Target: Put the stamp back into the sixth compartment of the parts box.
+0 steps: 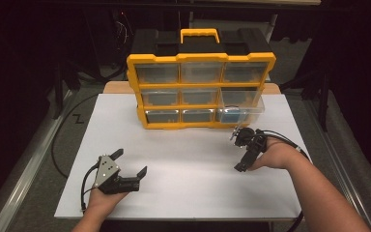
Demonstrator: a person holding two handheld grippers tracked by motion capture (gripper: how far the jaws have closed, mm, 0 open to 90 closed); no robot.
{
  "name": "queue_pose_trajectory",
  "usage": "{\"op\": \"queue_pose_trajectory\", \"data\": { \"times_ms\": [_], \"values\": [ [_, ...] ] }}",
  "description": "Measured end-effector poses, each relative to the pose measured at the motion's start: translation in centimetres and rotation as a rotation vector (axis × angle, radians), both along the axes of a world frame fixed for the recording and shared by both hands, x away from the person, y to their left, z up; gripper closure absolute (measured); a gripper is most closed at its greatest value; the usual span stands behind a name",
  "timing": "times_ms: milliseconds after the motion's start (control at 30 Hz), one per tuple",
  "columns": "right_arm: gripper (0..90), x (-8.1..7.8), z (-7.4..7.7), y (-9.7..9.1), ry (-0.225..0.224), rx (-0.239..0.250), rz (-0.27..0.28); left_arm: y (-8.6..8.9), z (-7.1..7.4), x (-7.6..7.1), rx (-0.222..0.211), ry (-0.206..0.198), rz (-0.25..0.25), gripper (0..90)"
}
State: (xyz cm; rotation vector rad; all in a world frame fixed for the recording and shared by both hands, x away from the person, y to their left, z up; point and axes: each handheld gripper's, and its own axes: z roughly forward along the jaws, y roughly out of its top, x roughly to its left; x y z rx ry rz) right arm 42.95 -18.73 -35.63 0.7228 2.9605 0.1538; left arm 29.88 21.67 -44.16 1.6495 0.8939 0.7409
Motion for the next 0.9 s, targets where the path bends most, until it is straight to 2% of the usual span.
{"op": "queue_pose_trajectory", "data": {
  "times_ms": [167,533,700,900],
  "values": [
    [0.8,-0.1,-1.8,0.5,0.022,-0.011,0.015,0.0,0.0,0.0,0.002,-0.002,-0.004,0.4],
    [0.8,-0.1,-4.4,1.3,0.036,-0.01,-0.008,-0.1,0.0,0.0,0.007,0.0,-0.008,0.4],
    [0.8,-0.3,-5.1,1.4,0.026,0.014,-0.025,-0.1,-0.1,0.0,0.007,0.003,-0.009,0.4],
    [0.8,-0.7,-5.1,0.6,-0.036,0.125,-0.047,-0.2,-0.1,0.1,0.002,0.007,-0.01,0.4]
  ]
}}
